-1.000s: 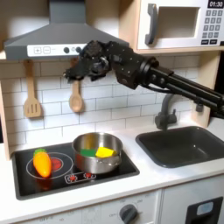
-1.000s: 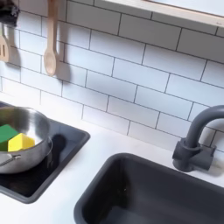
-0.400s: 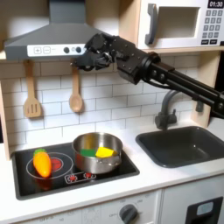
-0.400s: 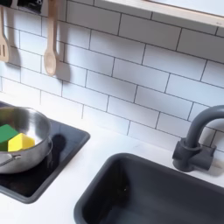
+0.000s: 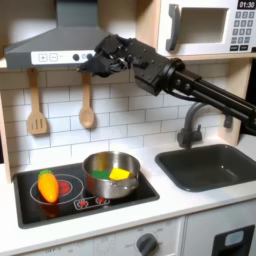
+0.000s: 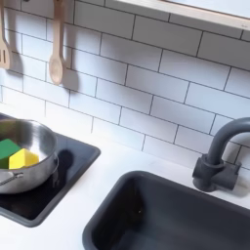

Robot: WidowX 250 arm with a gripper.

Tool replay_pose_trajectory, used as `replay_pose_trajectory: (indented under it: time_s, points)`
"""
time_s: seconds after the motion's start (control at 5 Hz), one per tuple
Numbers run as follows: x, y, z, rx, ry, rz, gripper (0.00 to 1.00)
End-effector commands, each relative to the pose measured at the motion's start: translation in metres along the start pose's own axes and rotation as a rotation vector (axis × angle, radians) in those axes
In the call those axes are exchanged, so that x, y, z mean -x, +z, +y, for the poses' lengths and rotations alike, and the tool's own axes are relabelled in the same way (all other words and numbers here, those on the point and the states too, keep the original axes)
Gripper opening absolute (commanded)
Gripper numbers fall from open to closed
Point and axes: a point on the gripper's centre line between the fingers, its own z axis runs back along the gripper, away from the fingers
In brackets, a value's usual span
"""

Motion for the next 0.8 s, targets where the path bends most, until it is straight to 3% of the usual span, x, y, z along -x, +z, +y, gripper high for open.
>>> replay_pose_trajectory:
  time_s: [0.0,0.6]
  points:
    - [-0.024,0.0061,-0.0012,-0.001,-0.013,-0.061,0.0]
    - [-0.028,0.0,0.0026,-0.012,-0.019,-0.058,0.0]
